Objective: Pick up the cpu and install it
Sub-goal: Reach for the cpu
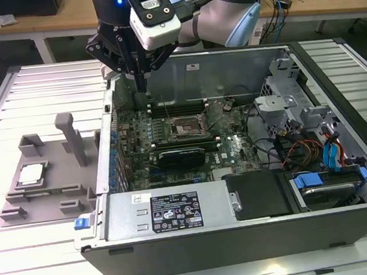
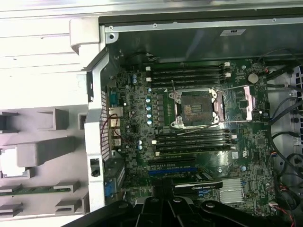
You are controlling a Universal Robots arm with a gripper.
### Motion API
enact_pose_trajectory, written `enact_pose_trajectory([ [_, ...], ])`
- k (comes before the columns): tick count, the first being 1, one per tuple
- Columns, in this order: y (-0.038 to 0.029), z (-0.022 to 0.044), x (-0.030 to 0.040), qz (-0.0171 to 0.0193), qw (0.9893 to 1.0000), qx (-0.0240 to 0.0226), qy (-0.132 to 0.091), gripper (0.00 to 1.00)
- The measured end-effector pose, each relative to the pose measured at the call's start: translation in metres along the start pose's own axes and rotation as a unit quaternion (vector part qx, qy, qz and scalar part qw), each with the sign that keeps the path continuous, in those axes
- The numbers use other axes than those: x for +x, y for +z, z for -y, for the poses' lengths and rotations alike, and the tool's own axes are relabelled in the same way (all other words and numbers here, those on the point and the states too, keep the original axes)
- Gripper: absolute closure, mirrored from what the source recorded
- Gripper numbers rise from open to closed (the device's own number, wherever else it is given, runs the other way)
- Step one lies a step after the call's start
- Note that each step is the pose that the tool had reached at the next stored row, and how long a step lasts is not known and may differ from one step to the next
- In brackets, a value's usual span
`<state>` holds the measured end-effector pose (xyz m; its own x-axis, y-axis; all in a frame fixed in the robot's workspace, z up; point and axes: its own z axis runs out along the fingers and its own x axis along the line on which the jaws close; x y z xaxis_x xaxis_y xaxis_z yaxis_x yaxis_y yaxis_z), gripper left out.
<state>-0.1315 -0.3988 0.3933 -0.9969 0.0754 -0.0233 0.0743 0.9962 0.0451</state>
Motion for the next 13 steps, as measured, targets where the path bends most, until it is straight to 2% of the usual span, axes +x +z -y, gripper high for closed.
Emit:
enact_pose_trajectory([
  [4,-0.0001,0.0003,0.0041,0.0,1.0,0.0,0.0,0.89],
  [13,-0.0005,0.0015,0.0195,0.0,1.0,0.0,0.0,0.89],
])
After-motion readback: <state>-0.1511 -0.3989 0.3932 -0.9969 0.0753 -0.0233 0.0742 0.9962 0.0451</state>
